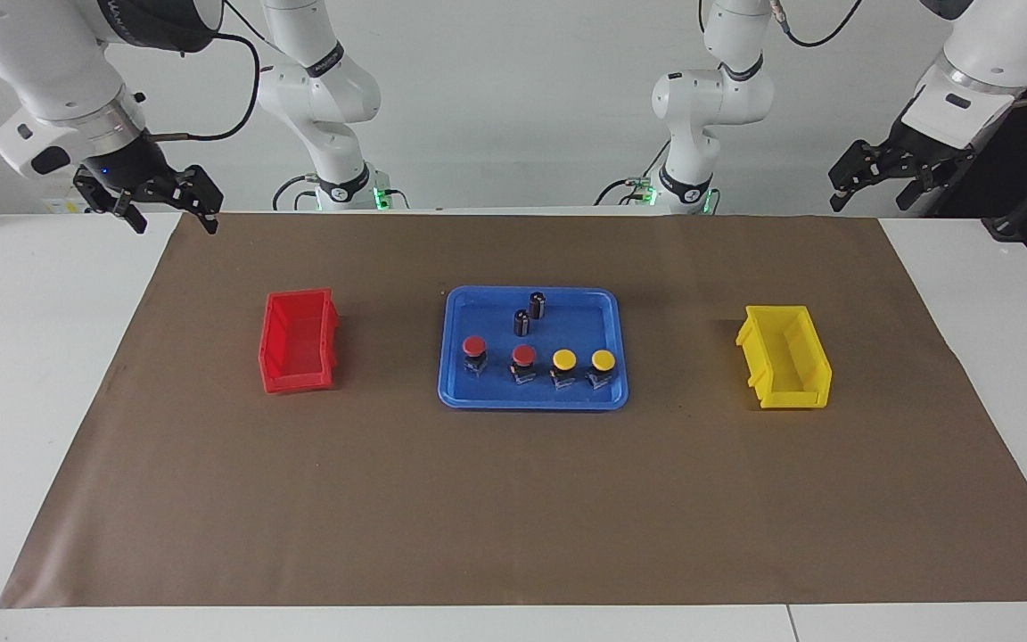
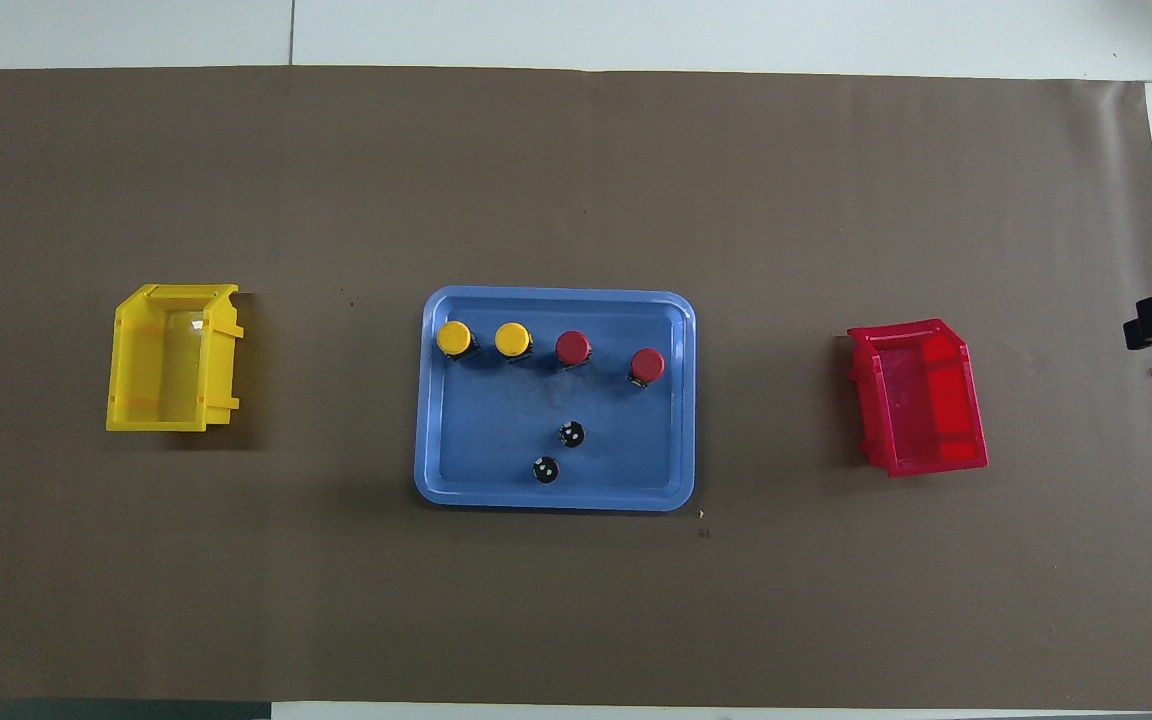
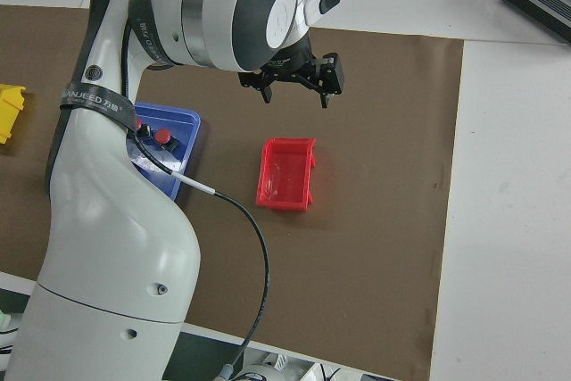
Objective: Sort red and yellow buttons by color
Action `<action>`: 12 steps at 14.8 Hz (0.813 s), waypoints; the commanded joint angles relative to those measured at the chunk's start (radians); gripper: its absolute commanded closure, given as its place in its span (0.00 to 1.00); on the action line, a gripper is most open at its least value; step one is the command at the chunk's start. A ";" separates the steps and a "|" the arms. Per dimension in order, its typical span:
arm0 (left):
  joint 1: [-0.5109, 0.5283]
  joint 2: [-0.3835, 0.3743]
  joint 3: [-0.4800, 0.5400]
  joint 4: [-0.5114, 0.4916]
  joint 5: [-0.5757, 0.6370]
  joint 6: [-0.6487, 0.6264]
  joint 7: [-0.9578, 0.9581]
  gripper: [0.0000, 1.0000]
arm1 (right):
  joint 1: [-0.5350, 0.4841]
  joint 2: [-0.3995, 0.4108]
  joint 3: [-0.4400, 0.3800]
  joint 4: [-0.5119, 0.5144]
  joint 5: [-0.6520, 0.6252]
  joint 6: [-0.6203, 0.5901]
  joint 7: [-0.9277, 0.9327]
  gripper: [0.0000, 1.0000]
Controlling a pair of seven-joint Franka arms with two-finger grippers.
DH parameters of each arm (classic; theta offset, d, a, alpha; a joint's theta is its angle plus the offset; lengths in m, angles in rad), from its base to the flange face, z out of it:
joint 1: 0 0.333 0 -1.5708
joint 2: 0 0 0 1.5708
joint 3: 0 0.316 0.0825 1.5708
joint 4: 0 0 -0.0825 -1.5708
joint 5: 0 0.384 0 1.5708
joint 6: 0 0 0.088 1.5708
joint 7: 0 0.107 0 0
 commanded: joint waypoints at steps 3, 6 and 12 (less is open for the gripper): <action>0.004 -0.025 -0.003 -0.029 0.020 -0.005 0.009 0.00 | -0.003 -0.016 0.007 -0.017 -0.009 0.013 -0.004 0.00; 0.004 -0.025 -0.003 -0.029 0.019 -0.005 0.009 0.00 | -0.004 -0.017 0.005 -0.018 -0.006 0.011 -0.005 0.00; 0.004 -0.025 -0.003 -0.029 0.020 -0.005 0.009 0.00 | -0.003 -0.008 0.044 -0.004 -0.015 0.015 -0.004 0.00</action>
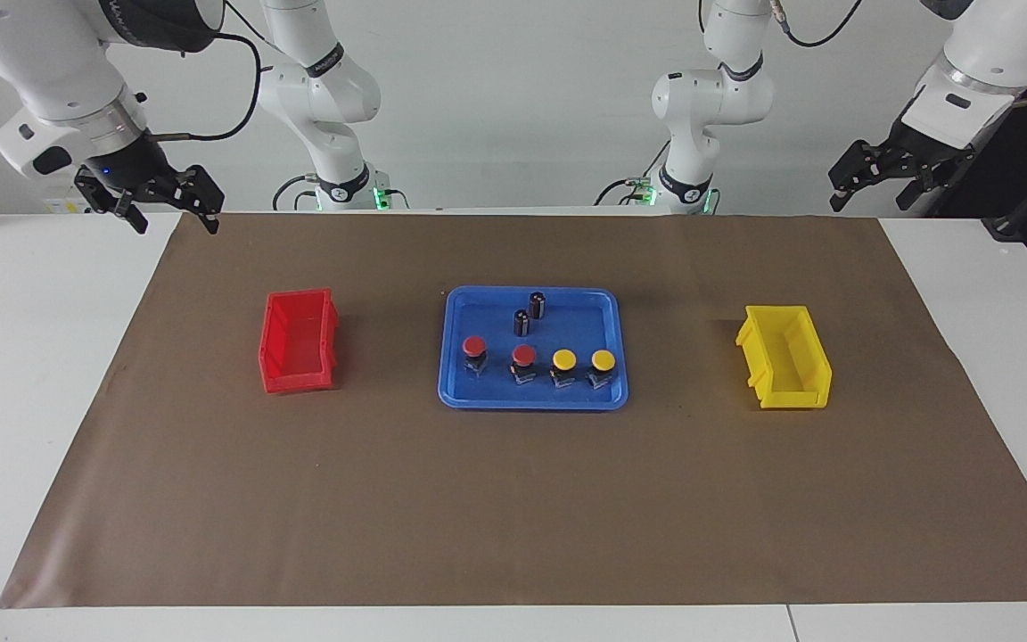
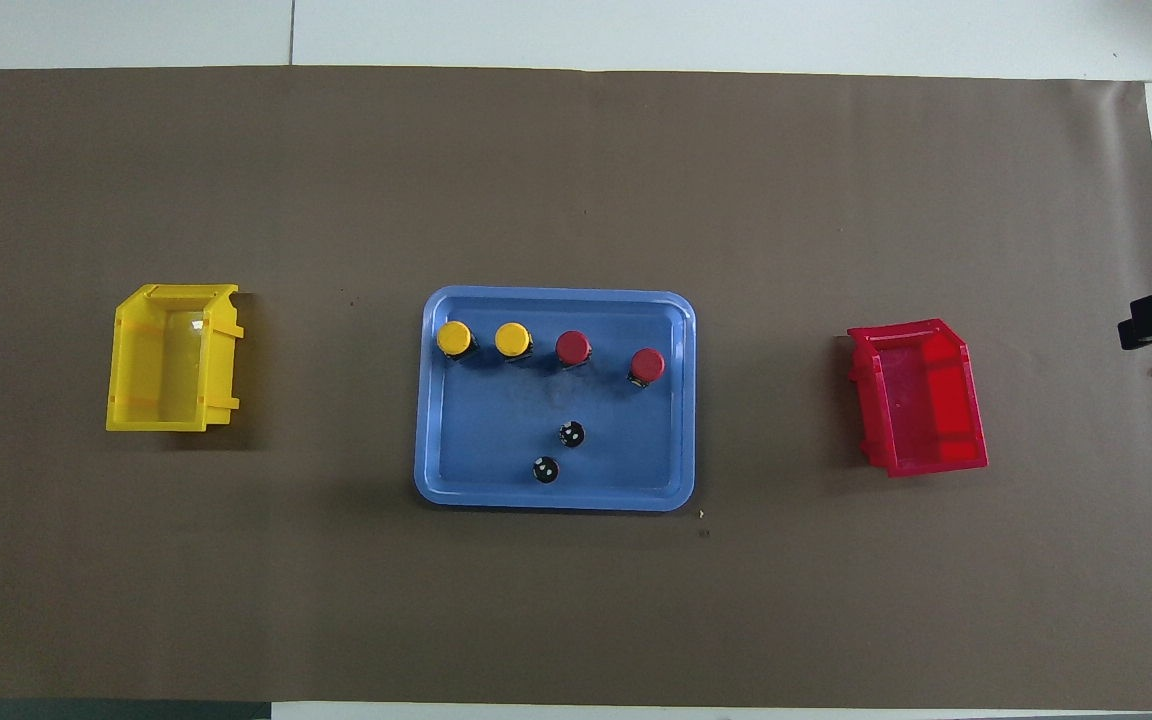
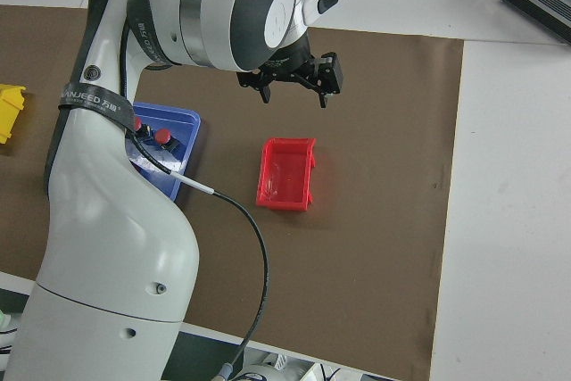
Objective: Sort red and yellow buttons by color
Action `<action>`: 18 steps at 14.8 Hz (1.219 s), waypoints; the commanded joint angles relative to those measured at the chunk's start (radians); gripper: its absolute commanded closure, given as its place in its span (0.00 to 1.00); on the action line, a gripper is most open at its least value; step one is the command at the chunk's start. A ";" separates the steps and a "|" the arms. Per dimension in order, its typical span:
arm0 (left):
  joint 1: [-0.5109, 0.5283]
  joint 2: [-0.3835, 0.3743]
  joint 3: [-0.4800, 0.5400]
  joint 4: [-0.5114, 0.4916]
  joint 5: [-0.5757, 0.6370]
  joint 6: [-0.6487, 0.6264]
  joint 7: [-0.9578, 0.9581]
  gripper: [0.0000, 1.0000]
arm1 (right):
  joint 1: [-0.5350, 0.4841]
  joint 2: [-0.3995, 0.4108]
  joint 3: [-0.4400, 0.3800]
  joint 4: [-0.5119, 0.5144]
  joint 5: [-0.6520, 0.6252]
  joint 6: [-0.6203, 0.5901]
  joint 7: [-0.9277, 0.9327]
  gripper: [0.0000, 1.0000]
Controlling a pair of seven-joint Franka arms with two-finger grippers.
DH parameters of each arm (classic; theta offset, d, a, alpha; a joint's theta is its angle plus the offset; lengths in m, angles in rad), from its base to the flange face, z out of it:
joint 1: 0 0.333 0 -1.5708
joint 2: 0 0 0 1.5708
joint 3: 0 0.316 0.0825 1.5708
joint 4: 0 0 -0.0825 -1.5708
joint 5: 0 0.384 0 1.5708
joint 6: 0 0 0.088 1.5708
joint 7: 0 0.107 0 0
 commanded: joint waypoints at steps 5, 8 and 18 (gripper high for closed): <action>0.004 -0.025 -0.003 -0.029 0.019 -0.005 0.009 0.00 | -0.003 0.091 0.105 0.159 -0.009 -0.059 0.056 0.00; 0.005 -0.025 -0.002 -0.030 0.020 -0.011 0.009 0.00 | -0.003 0.176 0.229 0.259 -0.014 -0.067 0.212 0.00; 0.056 -0.062 -0.002 -0.109 0.025 0.013 0.015 0.00 | 0.233 0.329 0.349 -0.062 -0.093 0.525 0.669 0.00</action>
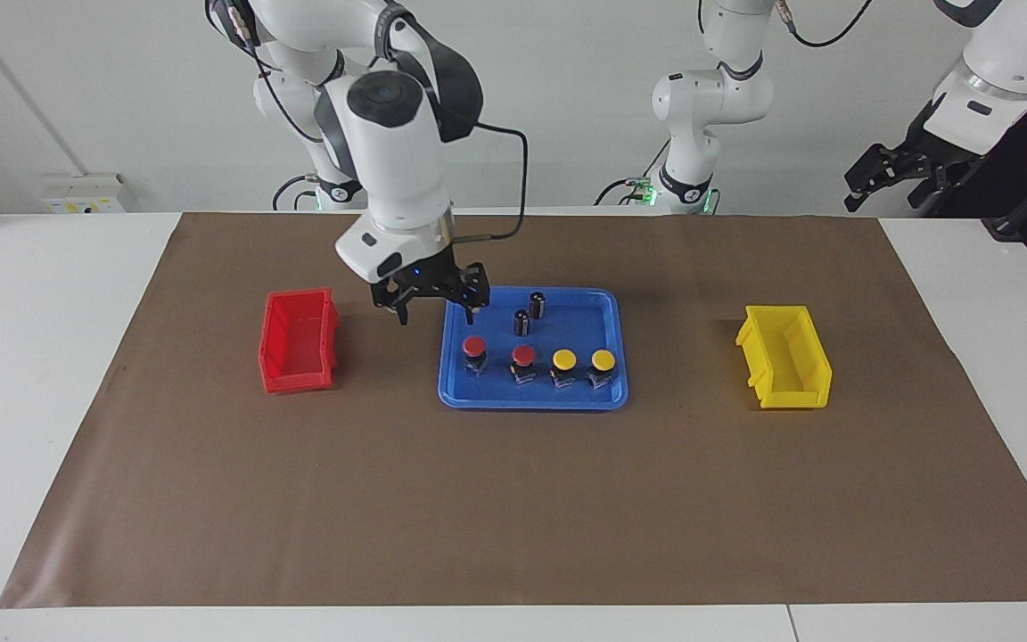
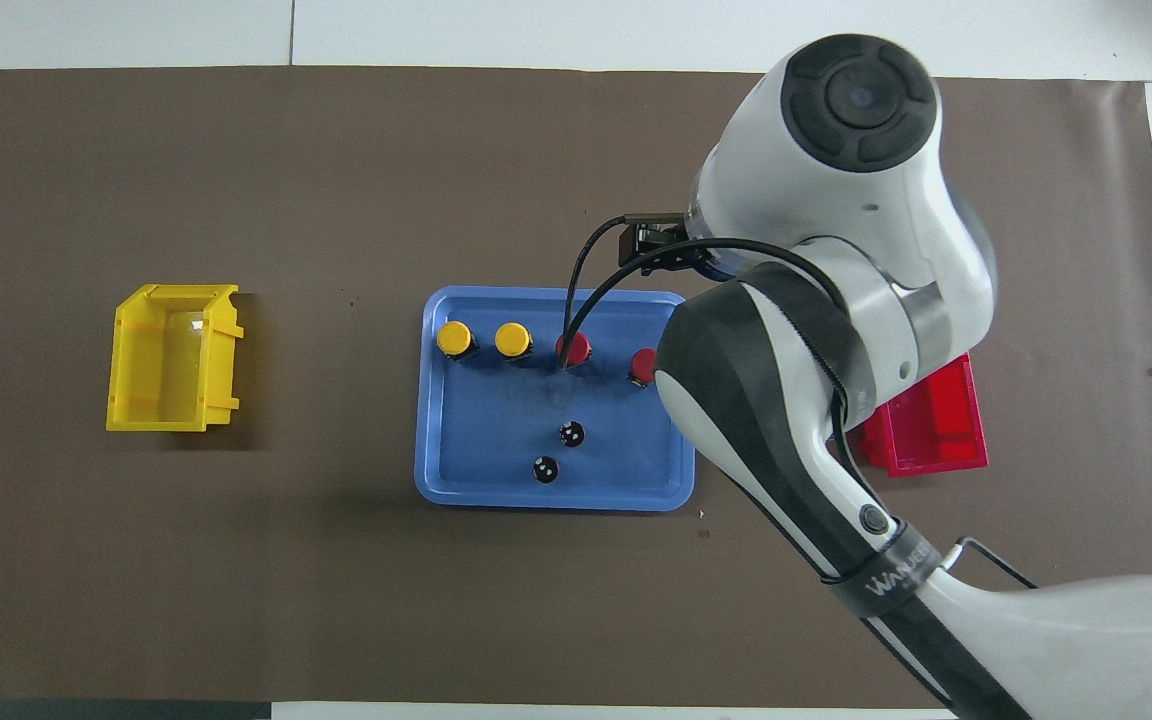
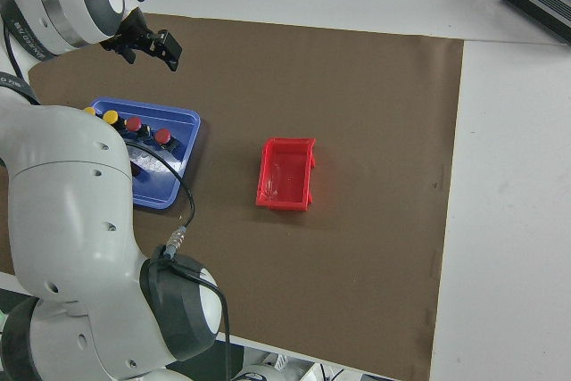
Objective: Sort red and yellow buttons by color
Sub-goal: 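Reach the right gripper to the red button farthest along the tray, then carry the red button to the red bin while the left gripper reaches the tray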
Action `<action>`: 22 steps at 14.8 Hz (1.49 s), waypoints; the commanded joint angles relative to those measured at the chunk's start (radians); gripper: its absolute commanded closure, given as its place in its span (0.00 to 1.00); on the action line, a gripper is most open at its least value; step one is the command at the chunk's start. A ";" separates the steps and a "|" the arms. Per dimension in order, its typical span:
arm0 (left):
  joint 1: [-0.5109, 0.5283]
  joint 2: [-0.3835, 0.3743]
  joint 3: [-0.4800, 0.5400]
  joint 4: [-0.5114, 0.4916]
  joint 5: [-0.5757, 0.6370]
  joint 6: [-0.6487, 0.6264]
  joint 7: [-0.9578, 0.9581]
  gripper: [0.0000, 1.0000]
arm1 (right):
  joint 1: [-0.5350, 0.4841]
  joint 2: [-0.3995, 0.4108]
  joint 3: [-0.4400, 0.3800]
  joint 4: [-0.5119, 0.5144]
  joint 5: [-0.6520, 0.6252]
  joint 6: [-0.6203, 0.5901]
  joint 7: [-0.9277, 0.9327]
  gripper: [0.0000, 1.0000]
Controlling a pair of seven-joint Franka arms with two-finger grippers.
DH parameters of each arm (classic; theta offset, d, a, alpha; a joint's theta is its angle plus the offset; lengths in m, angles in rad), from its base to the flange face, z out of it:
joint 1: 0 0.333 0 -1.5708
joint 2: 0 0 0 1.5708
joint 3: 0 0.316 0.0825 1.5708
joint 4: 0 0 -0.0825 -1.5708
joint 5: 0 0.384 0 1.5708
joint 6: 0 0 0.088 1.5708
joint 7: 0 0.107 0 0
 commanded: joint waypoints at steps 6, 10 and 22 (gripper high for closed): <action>0.008 -0.094 -0.008 -0.162 0.020 0.114 0.015 0.00 | 0.023 -0.027 0.006 -0.318 -0.018 0.306 0.052 0.01; 0.009 -0.106 -0.007 -0.196 0.020 0.157 0.008 0.00 | 0.047 -0.004 0.006 -0.332 -0.019 0.317 0.054 0.07; 0.006 -0.111 -0.008 -0.262 0.014 0.247 -0.005 0.00 | 0.047 -0.013 0.006 -0.373 -0.033 0.313 0.049 0.30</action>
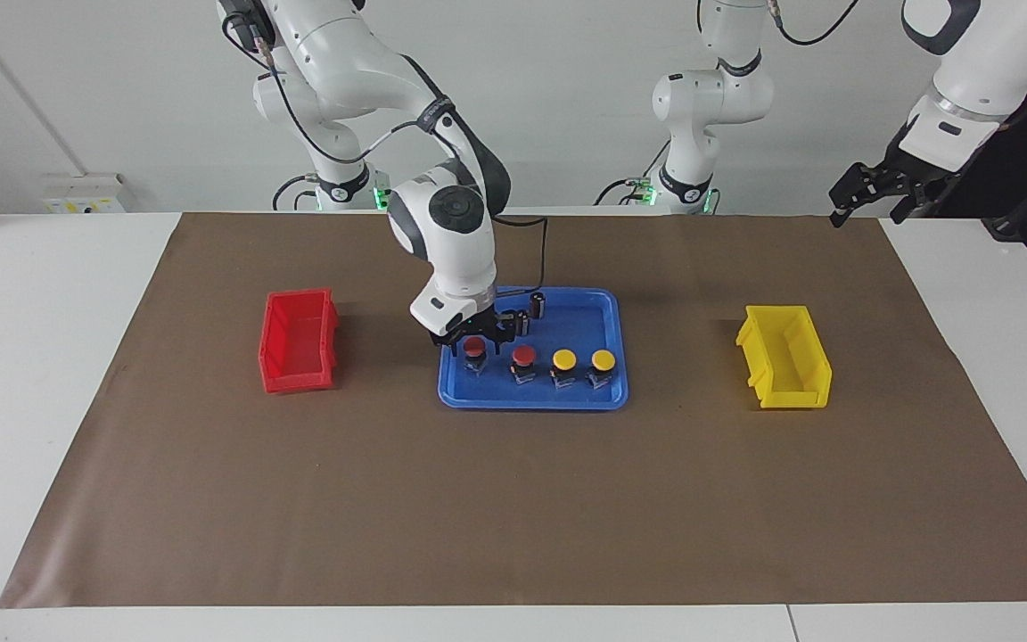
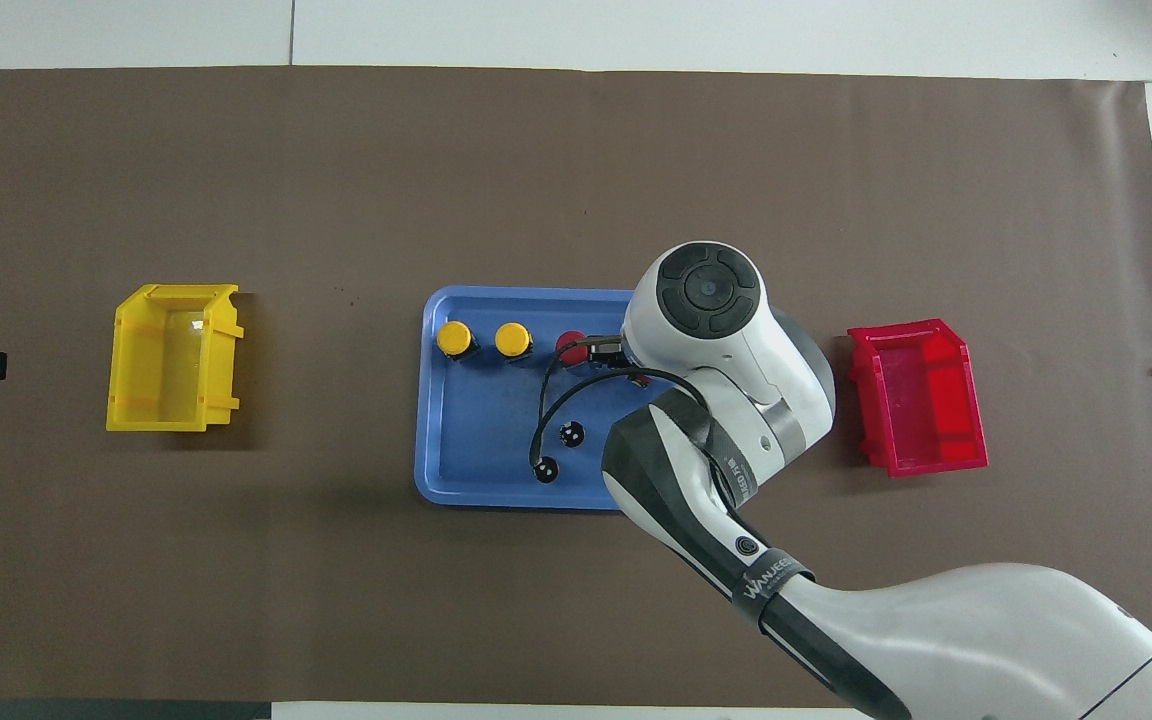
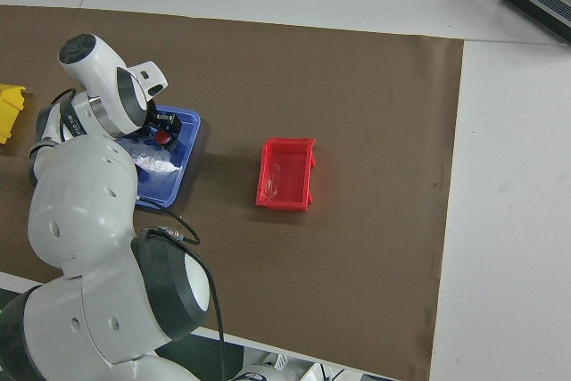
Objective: Sort red and yellow buttons by color
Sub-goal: 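Carry the red button to the red bin while the left gripper reaches the tray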
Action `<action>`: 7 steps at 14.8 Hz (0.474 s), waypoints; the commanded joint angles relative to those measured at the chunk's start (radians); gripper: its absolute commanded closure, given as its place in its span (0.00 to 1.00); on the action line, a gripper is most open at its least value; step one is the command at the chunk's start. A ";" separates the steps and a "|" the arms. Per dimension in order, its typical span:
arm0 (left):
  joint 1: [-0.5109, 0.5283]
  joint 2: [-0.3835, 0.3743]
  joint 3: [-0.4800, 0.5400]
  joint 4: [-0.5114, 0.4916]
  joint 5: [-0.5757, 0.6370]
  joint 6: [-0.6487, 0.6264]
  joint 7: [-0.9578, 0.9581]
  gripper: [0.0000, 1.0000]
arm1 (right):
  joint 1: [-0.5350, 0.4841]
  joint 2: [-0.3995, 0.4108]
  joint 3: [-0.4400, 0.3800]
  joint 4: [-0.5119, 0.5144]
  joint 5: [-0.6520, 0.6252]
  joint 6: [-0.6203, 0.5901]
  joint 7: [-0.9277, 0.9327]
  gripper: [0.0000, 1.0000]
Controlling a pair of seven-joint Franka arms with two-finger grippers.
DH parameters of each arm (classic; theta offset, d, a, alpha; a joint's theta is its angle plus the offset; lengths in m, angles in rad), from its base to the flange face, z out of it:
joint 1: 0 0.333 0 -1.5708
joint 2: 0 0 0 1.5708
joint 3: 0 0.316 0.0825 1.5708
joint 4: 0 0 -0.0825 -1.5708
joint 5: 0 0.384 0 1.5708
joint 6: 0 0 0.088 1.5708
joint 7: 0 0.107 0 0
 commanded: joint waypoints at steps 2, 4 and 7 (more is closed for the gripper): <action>-0.024 -0.013 -0.021 -0.088 0.006 0.128 -0.091 0.02 | -0.007 -0.017 0.005 -0.024 -0.025 0.011 0.018 0.39; -0.107 0.016 -0.021 -0.090 -0.021 0.157 -0.175 0.04 | -0.007 -0.017 0.005 -0.023 -0.025 0.005 0.015 0.48; -0.222 0.085 -0.021 -0.090 -0.049 0.267 -0.347 0.06 | -0.007 -0.014 0.007 -0.003 -0.023 -0.018 0.013 0.62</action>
